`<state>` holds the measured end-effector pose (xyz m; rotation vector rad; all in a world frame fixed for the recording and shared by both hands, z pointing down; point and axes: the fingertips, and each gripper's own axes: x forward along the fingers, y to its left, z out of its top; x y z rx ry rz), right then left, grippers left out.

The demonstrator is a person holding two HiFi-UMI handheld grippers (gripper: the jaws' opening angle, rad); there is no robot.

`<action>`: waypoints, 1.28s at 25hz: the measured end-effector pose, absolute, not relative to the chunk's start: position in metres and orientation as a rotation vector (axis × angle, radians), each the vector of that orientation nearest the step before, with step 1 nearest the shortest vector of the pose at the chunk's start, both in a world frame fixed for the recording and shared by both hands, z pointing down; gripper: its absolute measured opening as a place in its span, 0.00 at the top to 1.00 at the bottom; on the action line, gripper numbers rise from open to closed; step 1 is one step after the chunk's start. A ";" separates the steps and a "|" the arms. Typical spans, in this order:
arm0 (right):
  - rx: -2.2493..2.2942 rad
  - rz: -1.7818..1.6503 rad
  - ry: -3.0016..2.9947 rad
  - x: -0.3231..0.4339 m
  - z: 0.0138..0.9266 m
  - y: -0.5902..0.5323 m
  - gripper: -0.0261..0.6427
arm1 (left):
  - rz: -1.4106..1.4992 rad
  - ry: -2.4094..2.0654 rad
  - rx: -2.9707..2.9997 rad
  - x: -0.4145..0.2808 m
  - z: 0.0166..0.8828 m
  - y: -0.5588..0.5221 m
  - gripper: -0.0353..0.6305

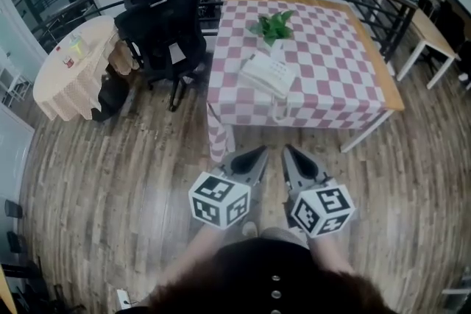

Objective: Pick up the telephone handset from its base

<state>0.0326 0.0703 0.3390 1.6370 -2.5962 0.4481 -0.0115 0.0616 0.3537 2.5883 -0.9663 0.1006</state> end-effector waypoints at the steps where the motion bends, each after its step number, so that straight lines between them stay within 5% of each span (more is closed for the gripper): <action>1: 1.639 0.456 -2.586 0.031 0.341 0.068 0.94 | 0.104 -0.959 2.583 -0.013 0.355 0.059 0.94; 32: 1.483 0.534 -2.609 0.049 0.371 -0.118 0.94 | 0.139 -1.039 2.494 0.008 0.380 -0.127 0.94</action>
